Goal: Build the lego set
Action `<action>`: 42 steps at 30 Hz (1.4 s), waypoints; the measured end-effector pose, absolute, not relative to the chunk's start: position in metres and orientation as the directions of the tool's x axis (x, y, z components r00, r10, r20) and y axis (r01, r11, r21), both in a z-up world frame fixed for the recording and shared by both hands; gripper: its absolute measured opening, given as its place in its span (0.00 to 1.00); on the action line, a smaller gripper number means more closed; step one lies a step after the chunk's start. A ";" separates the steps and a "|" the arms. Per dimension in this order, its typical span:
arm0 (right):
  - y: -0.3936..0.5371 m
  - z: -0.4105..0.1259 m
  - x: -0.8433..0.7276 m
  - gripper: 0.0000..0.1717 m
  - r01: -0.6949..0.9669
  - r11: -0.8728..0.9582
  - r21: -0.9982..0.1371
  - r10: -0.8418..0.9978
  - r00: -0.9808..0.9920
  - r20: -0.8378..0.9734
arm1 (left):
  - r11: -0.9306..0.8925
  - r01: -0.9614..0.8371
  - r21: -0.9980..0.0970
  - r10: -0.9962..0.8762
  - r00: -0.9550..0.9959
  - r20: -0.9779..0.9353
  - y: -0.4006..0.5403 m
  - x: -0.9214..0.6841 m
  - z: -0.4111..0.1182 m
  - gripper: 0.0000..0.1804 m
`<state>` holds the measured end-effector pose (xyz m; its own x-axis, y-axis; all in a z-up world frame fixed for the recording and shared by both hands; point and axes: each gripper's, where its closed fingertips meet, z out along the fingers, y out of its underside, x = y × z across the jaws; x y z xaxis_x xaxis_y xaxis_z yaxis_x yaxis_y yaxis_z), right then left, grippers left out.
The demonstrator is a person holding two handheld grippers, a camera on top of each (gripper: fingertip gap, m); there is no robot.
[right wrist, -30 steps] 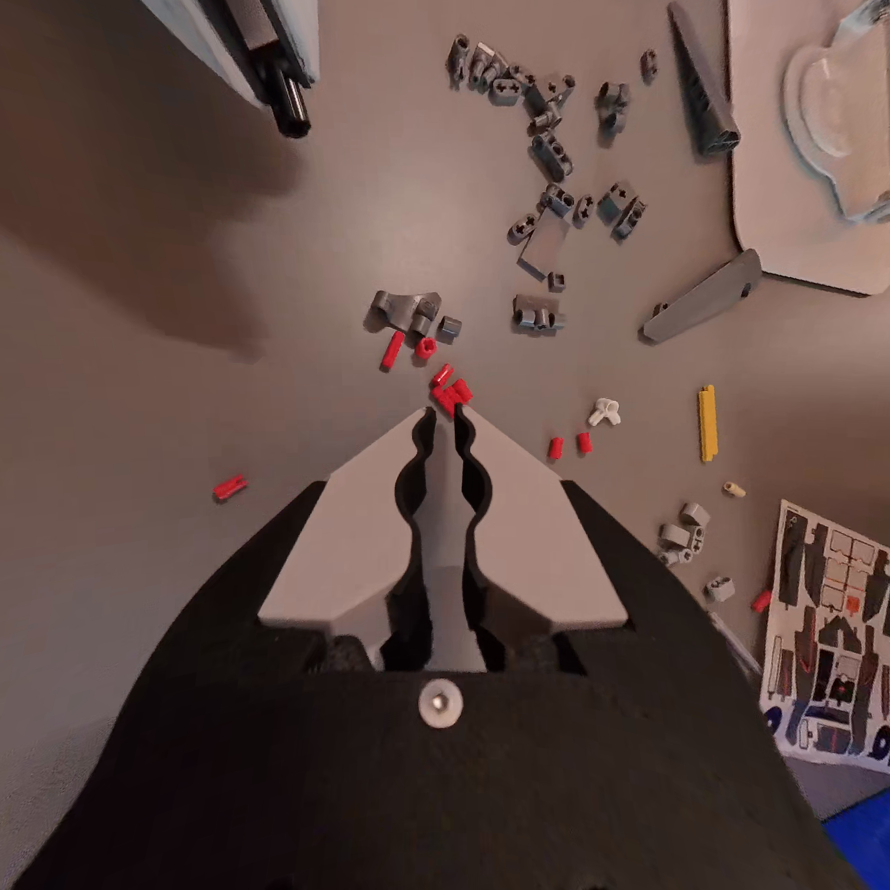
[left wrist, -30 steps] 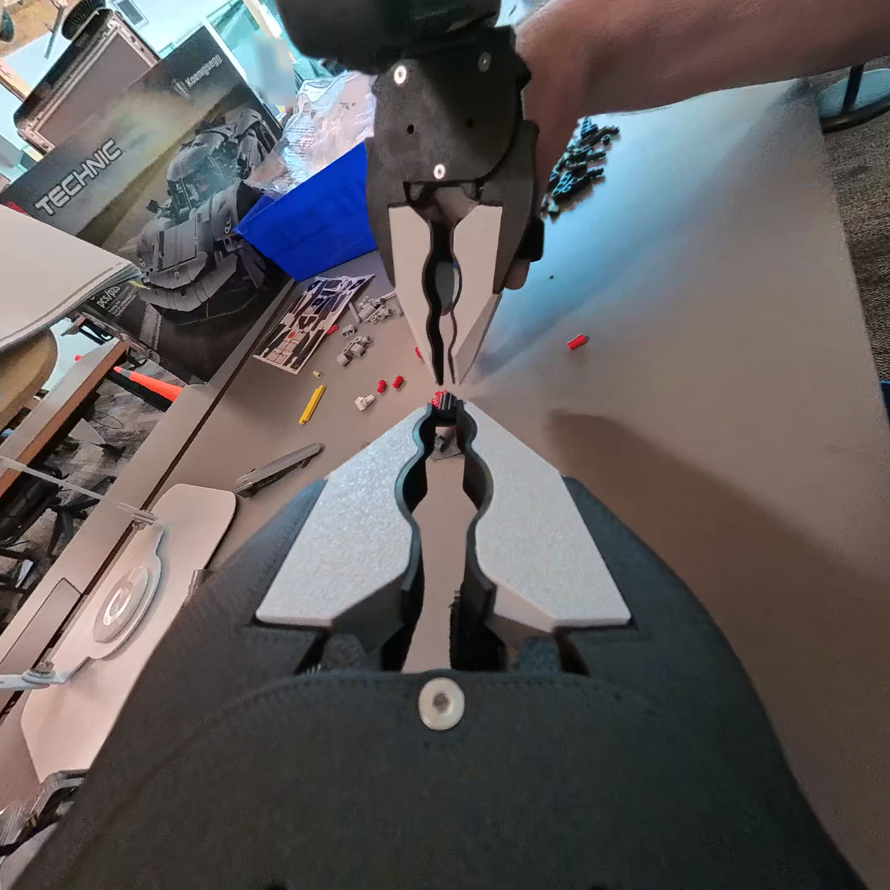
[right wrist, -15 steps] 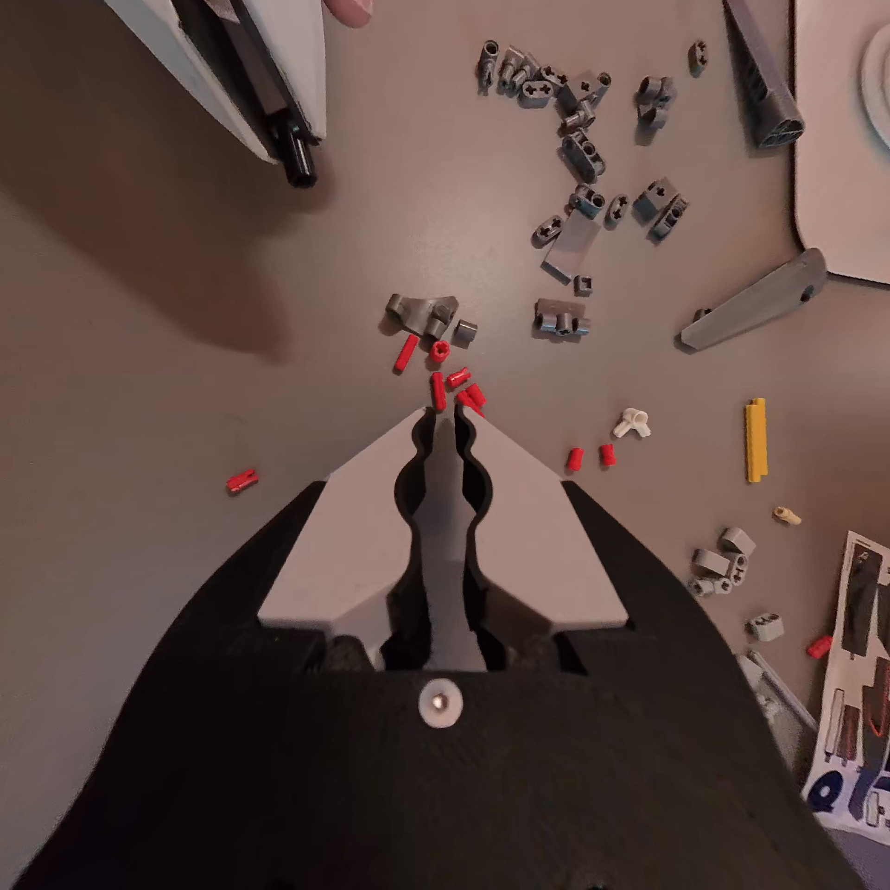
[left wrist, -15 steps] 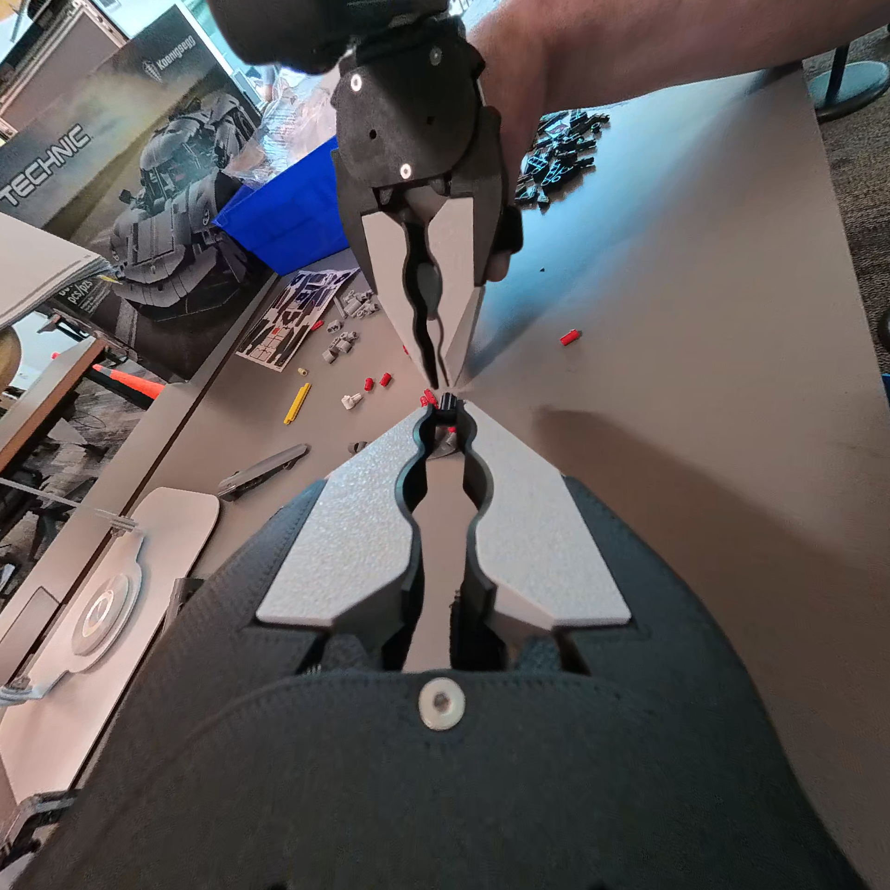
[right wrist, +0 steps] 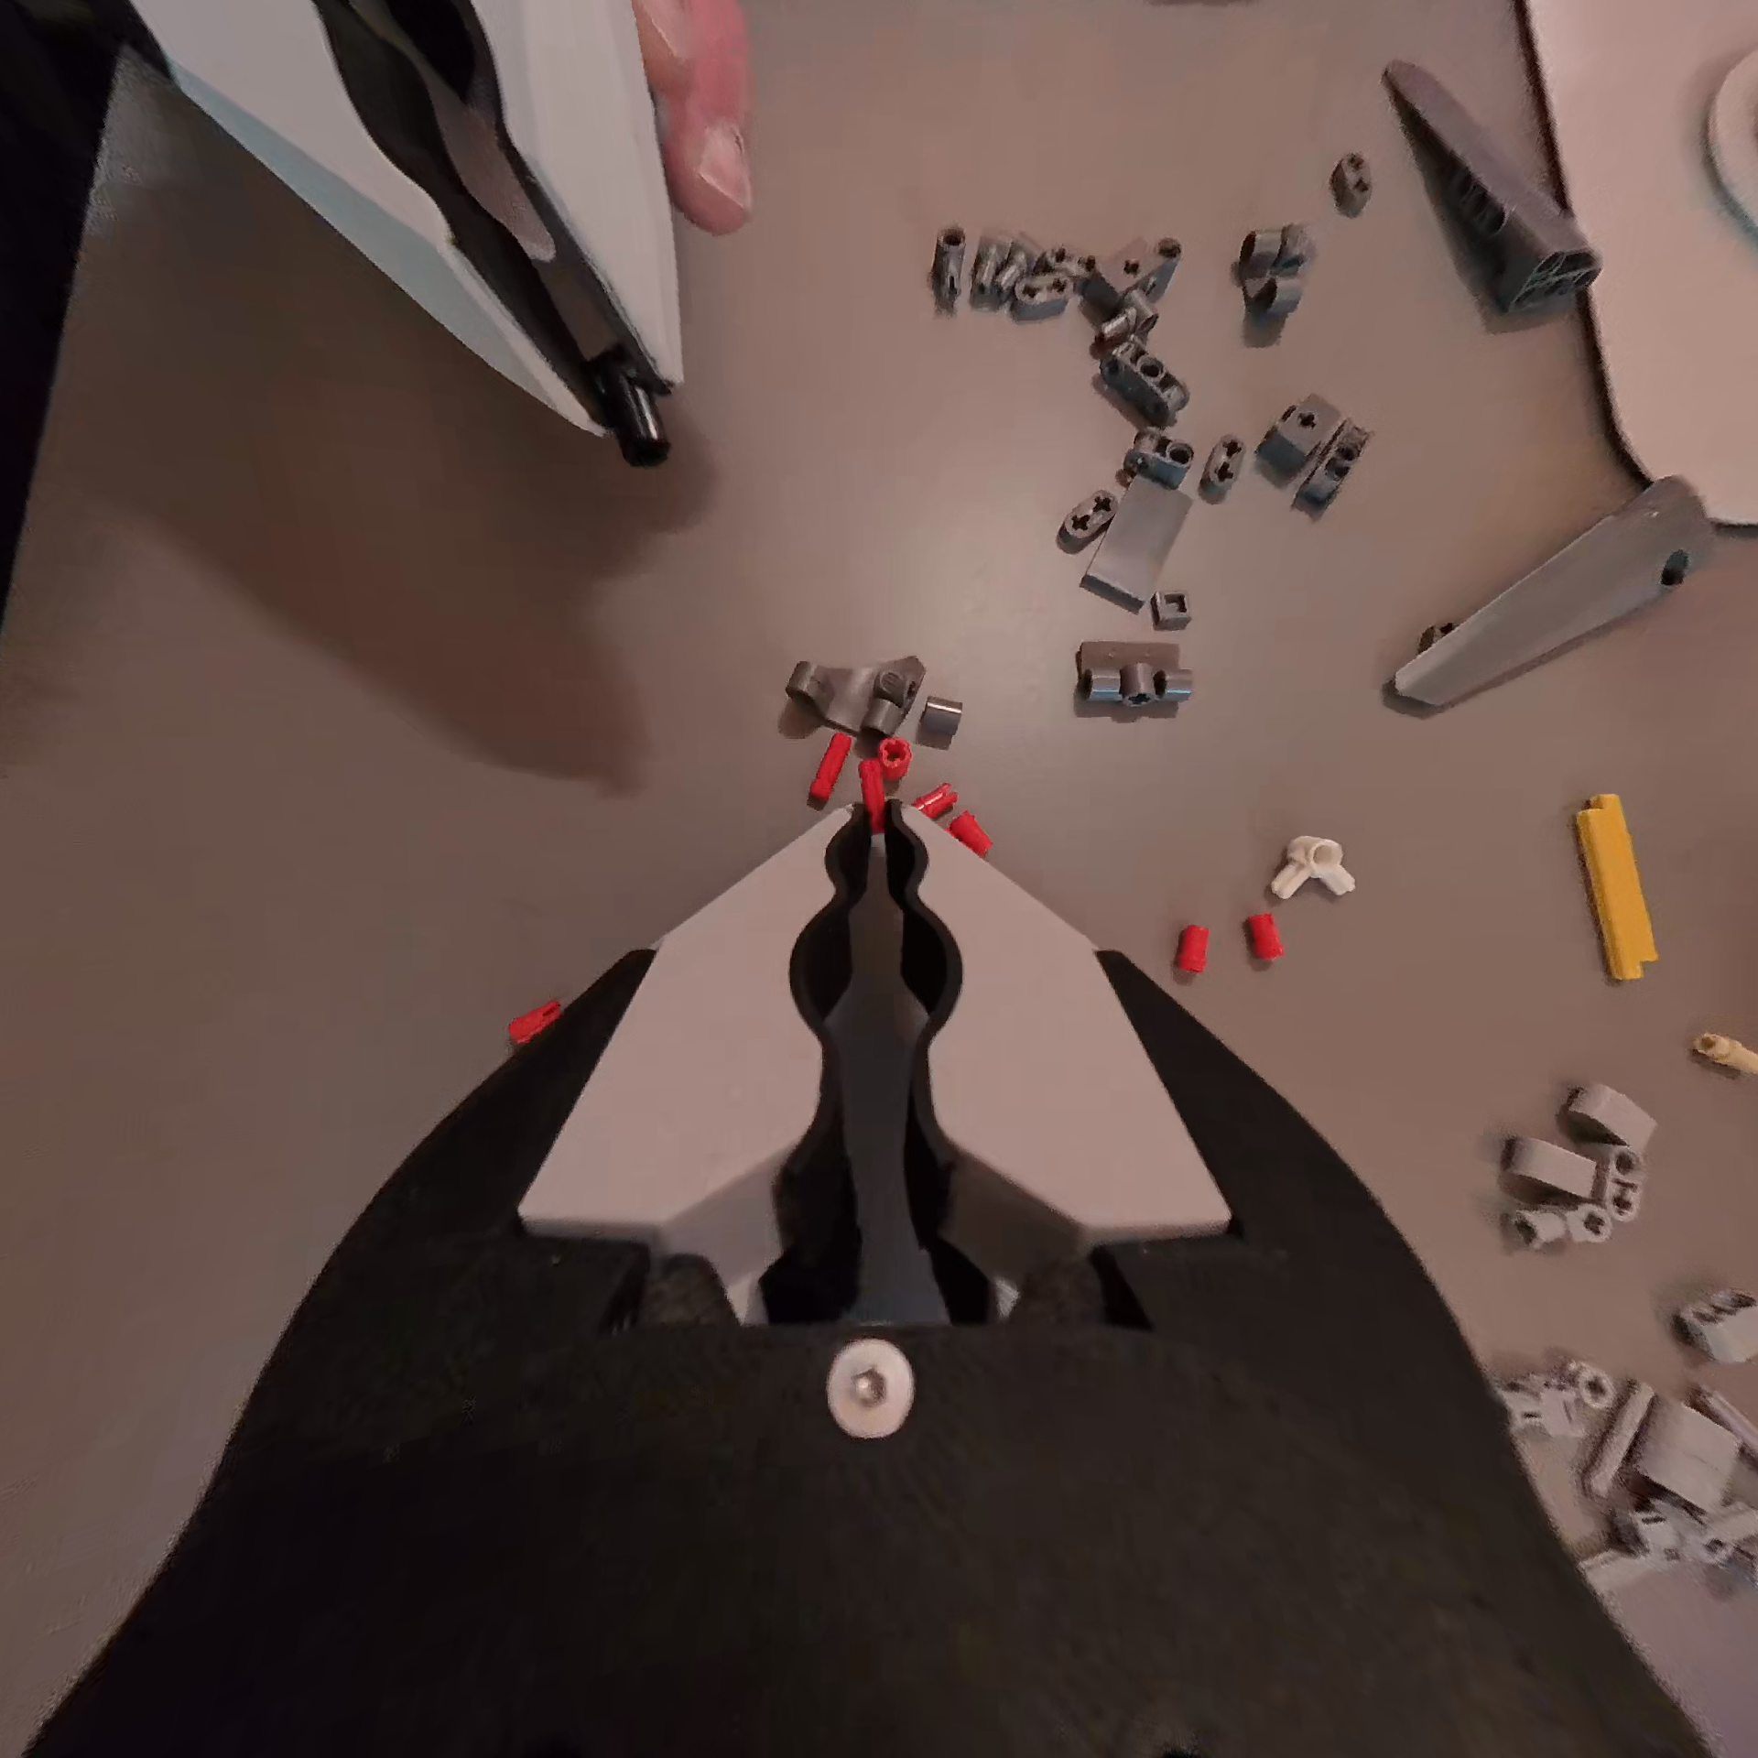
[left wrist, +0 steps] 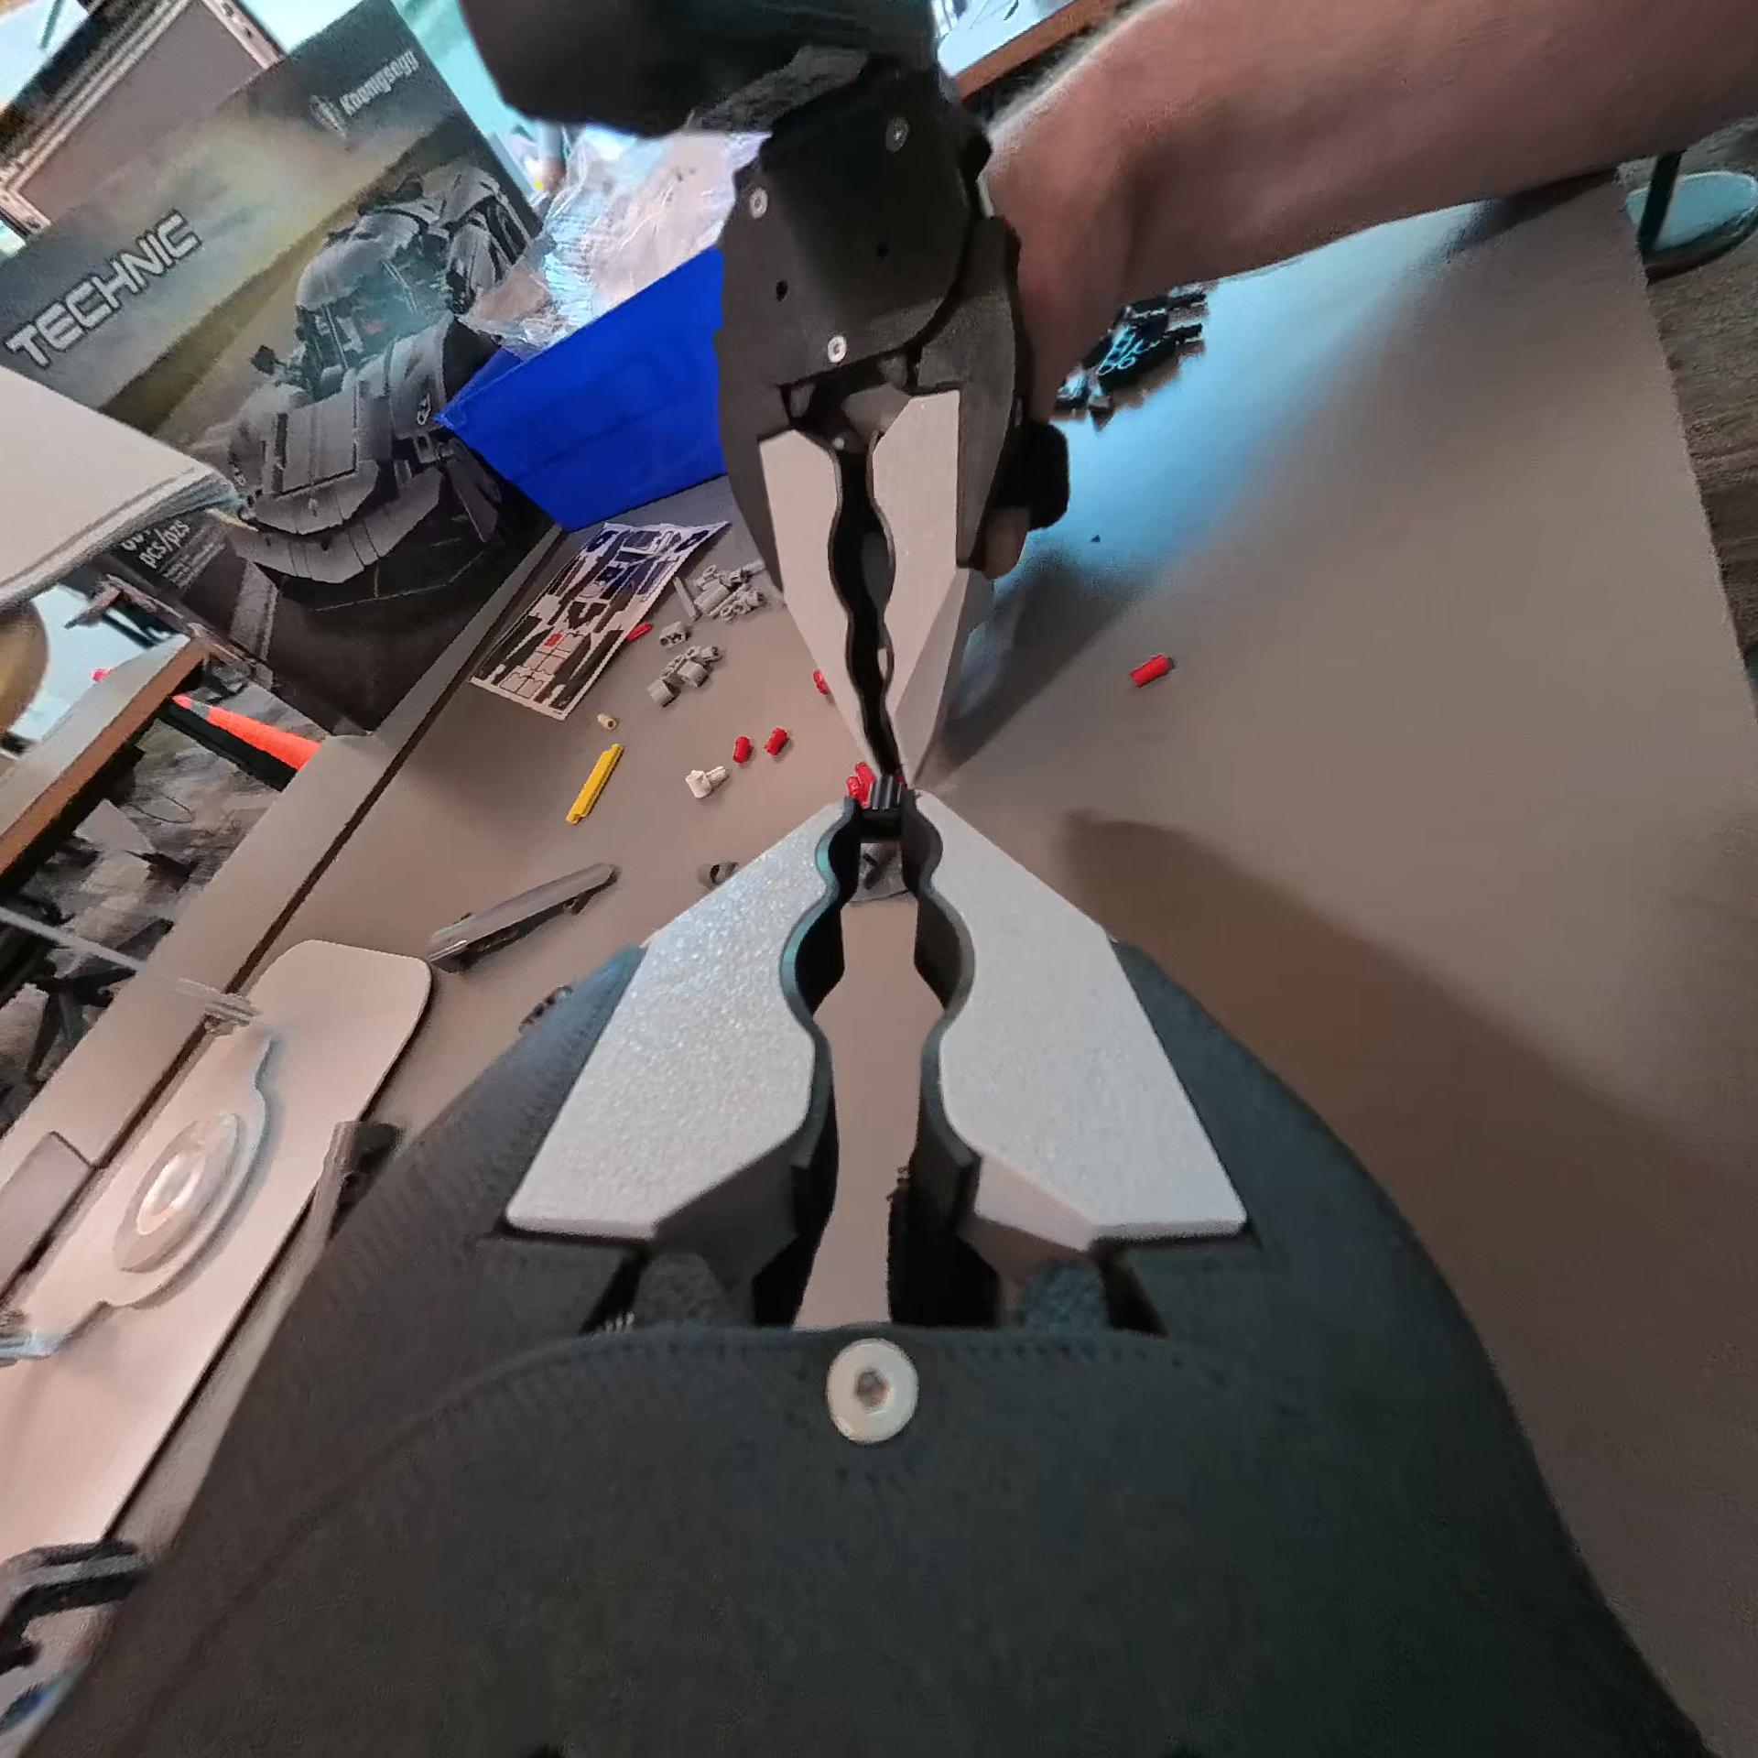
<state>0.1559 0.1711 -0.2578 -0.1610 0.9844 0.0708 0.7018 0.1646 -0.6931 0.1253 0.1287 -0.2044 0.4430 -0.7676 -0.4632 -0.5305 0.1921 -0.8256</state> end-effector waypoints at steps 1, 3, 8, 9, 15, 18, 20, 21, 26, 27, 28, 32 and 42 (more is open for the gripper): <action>0.171 -0.254 0.156 0.00 0.689 0.174 -0.703 0.983 -0.160 0.086 | 0.176 -0.517 -0.838 -0.777 0.450 -0.440 0.129 0.125 -0.204 0.03; 0.168 -0.242 0.154 0.00 0.651 0.197 -0.733 0.979 -0.164 0.118 | 0.146 -0.497 -0.855 -0.790 0.462 -0.404 0.131 0.124 -0.205 0.03; 0.152 -0.213 0.140 0.00 0.540 0.306 -0.784 0.952 -0.184 0.245 | 0.093 -0.419 -0.903 -0.805 0.502 -0.316 0.137 0.122 -0.196 0.03; 0.150 -0.209 0.137 0.00 0.524 0.329 -0.785 0.944 -0.181 0.275 | 0.081 -0.387 -0.918 -0.813 0.508 -0.286 0.137 0.122 -0.192 0.03; 0.146 -0.180 0.130 0.00 0.450 0.481 -0.753 0.868 -0.122 0.481 | -0.003 -0.193 -0.981 -0.866 0.490 -0.094 0.135 0.123 -0.172 0.03; 0.144 -0.169 0.130 0.00 0.430 0.542 -0.722 0.822 -0.089 0.563 | -0.053 -0.109 -0.993 -0.886 0.463 -0.003 0.134 0.123 -0.165 0.03; 0.142 -0.164 0.130 0.00 0.422 0.567 -0.707 0.798 -0.071 0.598 | -0.071 -0.080 -0.994 -0.889 0.457 0.026 0.135 0.122 -0.162 0.03; 0.141 -0.162 0.129 0.00 0.418 0.573 -0.705 0.793 -0.066 0.606 | -0.073 -0.071 -0.995 -0.889 0.456 0.033 0.135 0.122 -0.161 0.03; 0.141 -0.162 0.129 0.00 0.423 0.587 -0.690 0.776 -0.053 0.628 | -0.053 -0.090 -0.995 -0.885 0.466 0.005 0.136 0.125 -0.160 0.03; 0.141 -0.162 0.129 0.00 0.429 0.588 -0.685 0.774 -0.053 0.631 | -0.042 -0.101 -0.994 -0.884 0.468 -0.010 0.136 0.125 -0.161 0.03; 0.143 -0.163 0.130 0.00 0.440 0.594 -0.674 0.764 -0.048 0.643 | -0.036 -0.103 -0.994 -0.884 0.467 -0.016 0.136 0.126 -0.161 0.03; 0.154 -0.164 0.138 0.00 0.467 0.562 -0.683 0.783 -0.034 0.621 | -0.048 -0.129 -0.990 -0.875 0.484 -0.021 0.139 0.122 -0.165 0.03; 0.188 -0.202 0.170 0.02 0.608 0.297 -0.736 0.941 -0.056 0.334 | -0.057 -0.174 -0.983 -0.836 0.546 -0.048 0.149 0.106 -0.170 0.03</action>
<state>0.1698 0.1876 -0.2025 -0.0557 0.9409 0.3341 0.6080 0.2973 -0.7361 0.1058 0.1487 -0.1700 0.5465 -0.8361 -0.0480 -0.1740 -0.0574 -0.9831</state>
